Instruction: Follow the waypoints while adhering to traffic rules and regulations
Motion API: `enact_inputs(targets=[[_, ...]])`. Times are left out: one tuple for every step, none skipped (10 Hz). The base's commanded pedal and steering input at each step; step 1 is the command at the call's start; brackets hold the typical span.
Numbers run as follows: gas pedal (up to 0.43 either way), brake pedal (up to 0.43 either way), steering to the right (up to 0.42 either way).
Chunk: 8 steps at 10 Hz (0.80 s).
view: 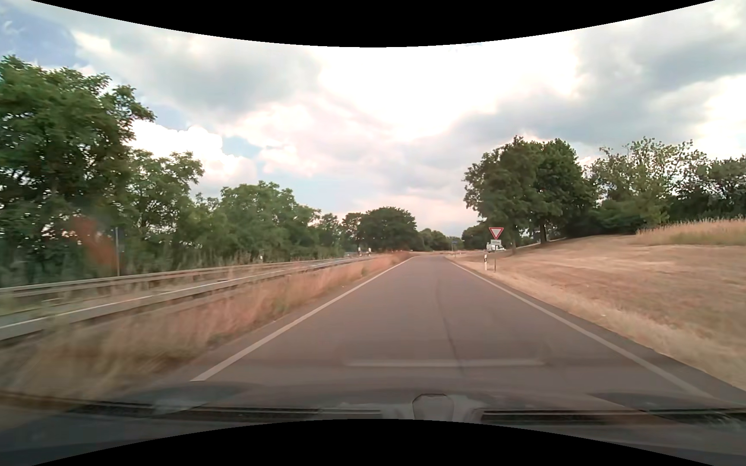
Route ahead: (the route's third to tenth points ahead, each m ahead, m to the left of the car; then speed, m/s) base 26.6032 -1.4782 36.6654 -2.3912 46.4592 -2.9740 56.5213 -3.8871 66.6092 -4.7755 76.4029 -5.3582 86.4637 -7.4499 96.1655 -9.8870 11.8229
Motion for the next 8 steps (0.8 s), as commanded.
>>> enact_inputs(targets=[[0.35,0.0,0.049],[0.35,0.0,0.041],[0.35,0.0,0.03],[0.35,0.0,0.018],[0.339,0.0,0.015],[0.331,0.0,0.013],[0.319,0.0,0.01],[0.299,0.0,0.006]])
